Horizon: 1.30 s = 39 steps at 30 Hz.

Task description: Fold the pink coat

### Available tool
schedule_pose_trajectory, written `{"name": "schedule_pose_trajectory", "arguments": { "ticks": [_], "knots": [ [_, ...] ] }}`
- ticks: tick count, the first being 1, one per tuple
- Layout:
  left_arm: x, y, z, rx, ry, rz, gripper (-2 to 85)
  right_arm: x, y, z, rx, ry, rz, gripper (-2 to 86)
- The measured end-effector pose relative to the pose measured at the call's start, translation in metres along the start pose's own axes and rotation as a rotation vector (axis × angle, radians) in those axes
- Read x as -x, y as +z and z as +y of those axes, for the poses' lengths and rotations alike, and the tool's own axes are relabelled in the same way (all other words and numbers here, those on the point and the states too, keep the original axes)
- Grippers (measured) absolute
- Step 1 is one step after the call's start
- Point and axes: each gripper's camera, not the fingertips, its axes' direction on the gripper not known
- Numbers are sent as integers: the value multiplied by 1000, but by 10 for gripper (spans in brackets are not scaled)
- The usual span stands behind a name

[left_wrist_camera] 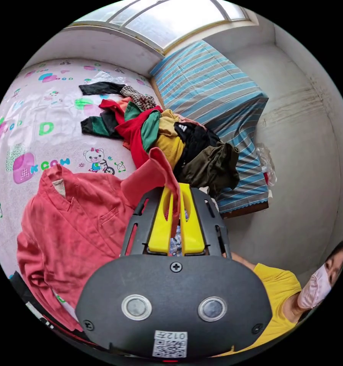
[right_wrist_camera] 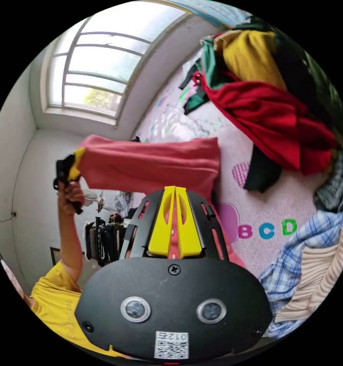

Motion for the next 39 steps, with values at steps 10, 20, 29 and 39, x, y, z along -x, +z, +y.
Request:
{"name": "schedule_pose_trajectory", "arguments": {
  "ticks": [10,20,29,39],
  "knots": [
    [-24,73,-51,130,120,25,40,52,145,53,50,-323,319,4],
    [111,-26,76,-204,22,-112,44,89,286,112,171,-1098,1024,0],
    [343,6,249,-243,-487,-57,53,86,234,85,63,-963,733,9],
    [345,33,225,-164,-245,-93,53,91,309,-123,333,-989,635,72]
  ]
}}
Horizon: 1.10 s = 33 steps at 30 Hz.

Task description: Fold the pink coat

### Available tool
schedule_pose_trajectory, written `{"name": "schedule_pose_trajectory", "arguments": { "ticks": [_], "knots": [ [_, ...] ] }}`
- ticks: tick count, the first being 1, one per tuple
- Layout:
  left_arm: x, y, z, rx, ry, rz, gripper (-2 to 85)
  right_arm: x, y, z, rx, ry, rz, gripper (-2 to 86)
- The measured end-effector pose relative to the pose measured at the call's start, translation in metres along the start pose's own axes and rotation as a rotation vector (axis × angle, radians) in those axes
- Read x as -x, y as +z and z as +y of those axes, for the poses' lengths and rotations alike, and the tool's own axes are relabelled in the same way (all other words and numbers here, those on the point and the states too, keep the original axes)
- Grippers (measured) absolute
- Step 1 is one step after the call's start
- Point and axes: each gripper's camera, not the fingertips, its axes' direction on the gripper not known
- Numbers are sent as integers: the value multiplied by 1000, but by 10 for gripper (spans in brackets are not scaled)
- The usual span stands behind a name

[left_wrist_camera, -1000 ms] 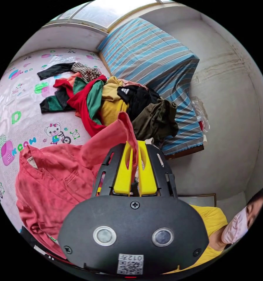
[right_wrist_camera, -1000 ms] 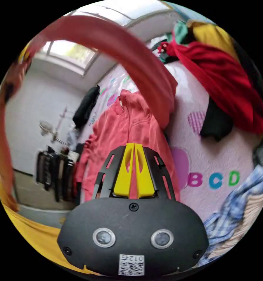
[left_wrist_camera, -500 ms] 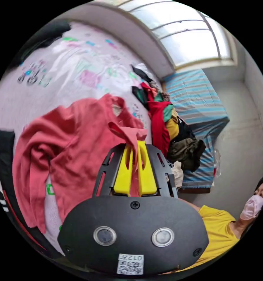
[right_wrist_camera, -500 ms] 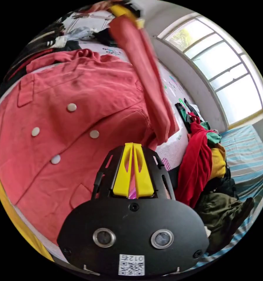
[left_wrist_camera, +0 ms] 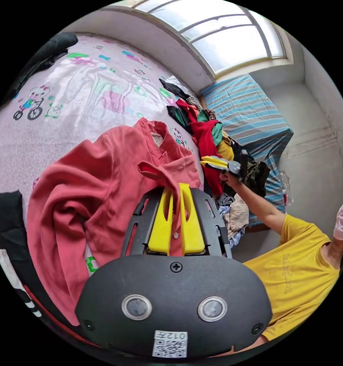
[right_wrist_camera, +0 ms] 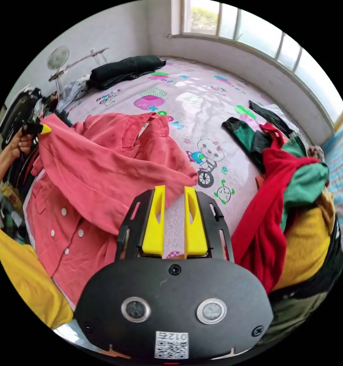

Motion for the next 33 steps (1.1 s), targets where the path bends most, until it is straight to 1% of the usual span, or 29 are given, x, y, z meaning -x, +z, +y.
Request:
{"name": "schedule_pose_trajectory", "arguments": {
  "ticks": [4,7,9,11,13,15,17,19,20,22,24,26,28,30,31,32,33],
  "knots": [
    [-7,13,-12,32,72,-15,52,-5,34,-42,122,-175,9,78],
    [-11,21,-17,36,107,-22,52,-9,56,-59,201,-253,-21,43],
    [-15,25,-19,37,142,-26,51,-11,69,-61,292,-328,-21,16],
    [-22,25,-21,10,215,-41,50,-21,65,-59,271,-308,-11,10],
    [-20,27,-21,-16,256,-63,48,-47,58,-55,198,-173,-19,7],
    [0,35,-23,-20,192,-87,47,-79,55,-43,95,23,-81,5],
    [49,65,-27,60,3,-97,45,-83,67,-37,90,83,-79,6],
    [84,95,-28,131,-115,-108,44,-74,86,-36,143,95,-26,8],
    [98,112,-28,184,-142,-133,44,-68,92,-36,148,102,15,10],
    [104,129,-30,225,-130,-199,43,-66,85,-32,98,146,50,15],
    [102,137,-34,239,-105,-229,42,-69,64,-15,-1,223,88,17],
    [99,141,-37,251,-79,-245,41,-64,46,6,-78,249,86,16],
    [96,140,-39,244,-65,-240,40,-49,35,25,-125,219,-8,13],
    [94,138,-38,222,-56,-233,40,-18,34,42,-145,108,-127,11],
    [94,139,-37,210,-57,-235,40,-10,37,45,-138,75,-145,10],
    [98,141,-36,212,-74,-239,39,4,48,48,-93,25,-156,9],
    [101,143,-35,218,-93,-239,39,15,68,50,0,-7,-151,8]
  ]
}}
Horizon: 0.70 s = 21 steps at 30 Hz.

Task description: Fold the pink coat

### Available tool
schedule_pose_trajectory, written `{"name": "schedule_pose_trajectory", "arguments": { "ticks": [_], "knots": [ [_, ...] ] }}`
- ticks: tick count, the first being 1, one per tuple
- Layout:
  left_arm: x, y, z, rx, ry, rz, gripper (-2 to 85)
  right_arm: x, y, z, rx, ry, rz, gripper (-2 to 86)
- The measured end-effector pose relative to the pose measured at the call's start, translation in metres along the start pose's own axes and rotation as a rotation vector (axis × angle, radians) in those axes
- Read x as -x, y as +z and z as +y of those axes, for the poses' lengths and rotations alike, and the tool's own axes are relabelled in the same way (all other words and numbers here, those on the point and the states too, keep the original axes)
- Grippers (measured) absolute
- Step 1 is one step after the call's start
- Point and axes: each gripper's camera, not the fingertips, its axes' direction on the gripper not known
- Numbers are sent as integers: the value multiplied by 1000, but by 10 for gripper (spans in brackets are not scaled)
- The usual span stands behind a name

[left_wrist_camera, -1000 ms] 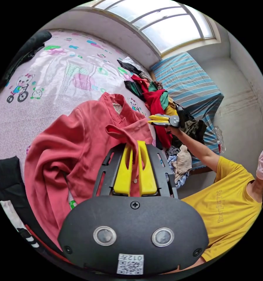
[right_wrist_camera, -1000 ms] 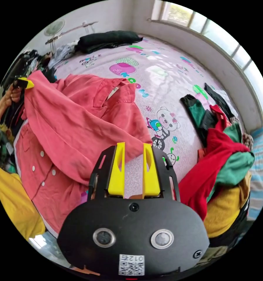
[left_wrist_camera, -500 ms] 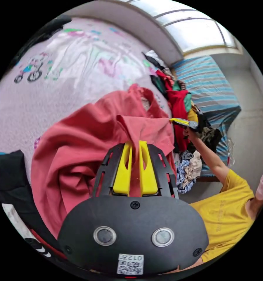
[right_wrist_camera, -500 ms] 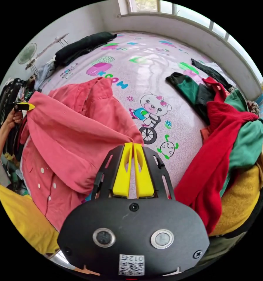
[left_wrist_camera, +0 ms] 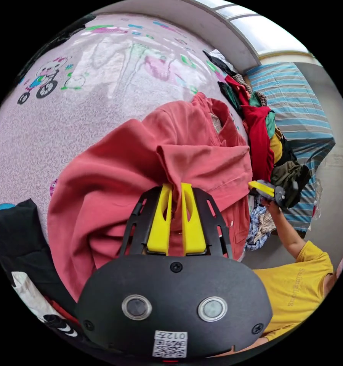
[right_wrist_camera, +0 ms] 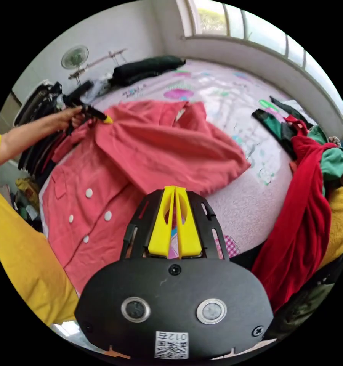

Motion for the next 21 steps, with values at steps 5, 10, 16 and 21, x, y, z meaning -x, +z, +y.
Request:
{"name": "schedule_pose_trajectory", "arguments": {
  "ticks": [5,10,16,21],
  "knots": [
    [21,20,2,20,-105,102,40,-15,29,10,101,135,7,7],
    [5,12,9,-29,-11,67,39,-19,-4,-11,-71,132,79,13],
    [8,18,14,-23,-14,84,36,-33,28,-94,-26,-55,64,38],
    [8,22,20,-26,-5,86,34,-30,84,-141,197,-196,-22,28]
  ]
}}
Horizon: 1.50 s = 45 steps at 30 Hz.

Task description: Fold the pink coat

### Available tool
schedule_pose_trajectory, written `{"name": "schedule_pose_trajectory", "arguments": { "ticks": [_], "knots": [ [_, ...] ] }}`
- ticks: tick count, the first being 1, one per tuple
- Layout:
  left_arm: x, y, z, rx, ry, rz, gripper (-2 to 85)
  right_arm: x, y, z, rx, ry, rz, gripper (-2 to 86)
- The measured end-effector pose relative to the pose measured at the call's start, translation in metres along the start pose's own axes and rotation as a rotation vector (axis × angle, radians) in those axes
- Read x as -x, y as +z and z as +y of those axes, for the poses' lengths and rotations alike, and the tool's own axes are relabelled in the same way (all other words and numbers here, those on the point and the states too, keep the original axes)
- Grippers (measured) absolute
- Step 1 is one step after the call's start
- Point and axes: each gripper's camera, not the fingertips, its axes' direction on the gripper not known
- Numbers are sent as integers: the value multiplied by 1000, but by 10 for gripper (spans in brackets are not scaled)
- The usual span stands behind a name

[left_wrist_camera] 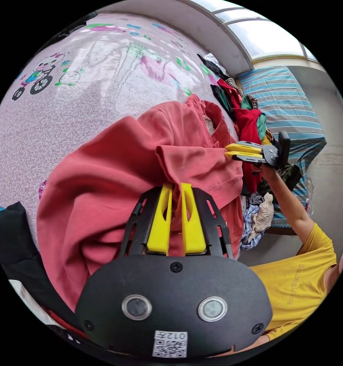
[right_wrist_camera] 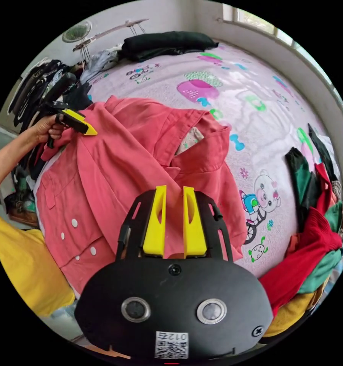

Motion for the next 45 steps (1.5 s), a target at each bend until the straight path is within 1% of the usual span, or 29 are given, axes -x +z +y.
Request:
{"name": "schedule_pose_trajectory", "arguments": {
  "ticks": [2,4,6,7,9,10,12,13,14,15,16,18,20,21,23,24,25,26,28,30,32,34,35,40,42,43,45],
  "knots": [
    [-1,0,5,2,9,-2,32,-4,15,-5,60,19,12,15],
    [-6,-6,9,-23,29,6,30,-5,16,-1,36,35,32,9],
    [-19,-20,14,-86,99,2,28,-8,0,16,-109,99,30,5],
    [-28,-29,18,-122,147,-18,27,-9,-4,21,-143,118,32,5],
    [-31,-33,17,-129,152,-58,26,-15,-1,34,-208,181,30,4],
    [-24,-28,14,-98,110,-63,26,-15,3,34,-201,189,36,4],
    [-7,-14,9,-26,9,-29,25,-10,19,31,-183,205,110,4],
    [6,-2,7,37,-66,11,25,-9,24,29,-169,213,116,4],
    [16,4,8,60,-116,53,24,-7,35,24,-118,220,125,5],
    [18,3,11,47,-119,73,23,-4,44,21,-64,212,144,6],
    [18,-2,16,16,-111,88,20,-2,45,21,-58,206,157,7],
    [8,-22,27,-57,-83,49,16,3,31,34,-144,226,194,9],
    [-12,-61,52,-191,-40,-92,11,5,11,54,-248,269,191,10],
    [-18,-70,60,-227,-39,-137,10,7,0,71,-305,303,161,11],
    [-44,-95,89,-345,-19,-278,6,14,-8,98,-348,346,96,11],
    [-52,-95,93,-356,10,-286,5,22,-7,115,-348,361,49,11],
    [-68,-88,97,-337,77,-278,5,27,-4,123,-344,367,28,11],
    [-80,-73,94,-262,137,-252,4,37,4,137,-326,378,-8,10],
    [-93,-48,85,-175,182,-258,3,52,20,154,-293,395,-24,9],
    [-97,-30,76,-168,158,-339,3,64,43,170,-248,433,-24,8],
    [-87,-12,61,-131,95,-400,2,69,60,181,-219,458,18,6],
    [-71,-3,54,-84,41,-387,1,70,77,190,-192,485,16,5],
    [-61,0,53,-59,12,-354,1,72,81,195,-225,479,7,5],
    [-43,-13,70,-62,-17,-243,2,78,94,207,-252,507,-47,5],
    [-47,-29,87,-111,-28,-255,3,80,94,208,-209,532,-74,5],
    [-54,-43,104,-153,-19,-267,3,84,92,209,-215,531,-62,5],
    [-67,-65,140,-204,33,-263,4,107,74,217,-292,520,14,7]
  ]
}}
